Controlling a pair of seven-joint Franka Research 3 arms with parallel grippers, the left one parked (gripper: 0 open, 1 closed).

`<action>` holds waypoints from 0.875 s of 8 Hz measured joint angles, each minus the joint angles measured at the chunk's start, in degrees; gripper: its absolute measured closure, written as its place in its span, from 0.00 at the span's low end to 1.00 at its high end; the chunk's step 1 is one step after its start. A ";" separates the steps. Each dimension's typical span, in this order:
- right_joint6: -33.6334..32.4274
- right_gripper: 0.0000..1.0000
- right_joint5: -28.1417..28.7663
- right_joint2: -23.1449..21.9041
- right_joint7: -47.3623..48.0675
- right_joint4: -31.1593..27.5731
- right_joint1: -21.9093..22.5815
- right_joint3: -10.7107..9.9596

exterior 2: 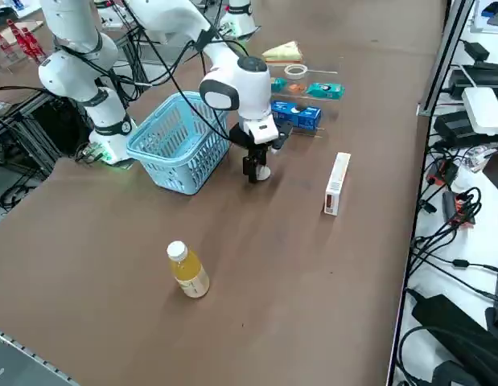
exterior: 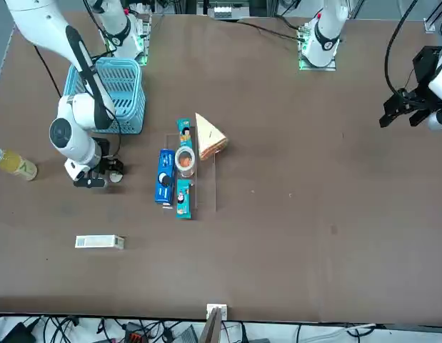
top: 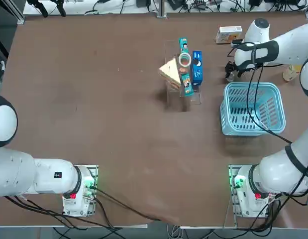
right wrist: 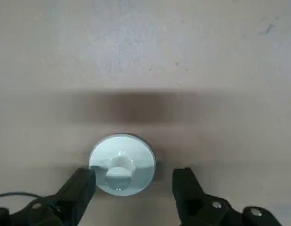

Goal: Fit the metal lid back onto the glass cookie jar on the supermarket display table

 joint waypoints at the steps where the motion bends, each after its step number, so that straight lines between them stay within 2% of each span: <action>1: 0.04 0.00 -0.07 0.00 0.00 -0.04 0.00 0.00; 3: 0.21 0.04 -0.22 -0.02 -0.12 -0.04 0.01 0.03; 5: 0.30 0.19 -0.31 -0.03 -0.15 -0.04 0.02 0.05; 7: 0.32 0.24 -0.34 -0.07 -0.19 -0.04 0.02 0.06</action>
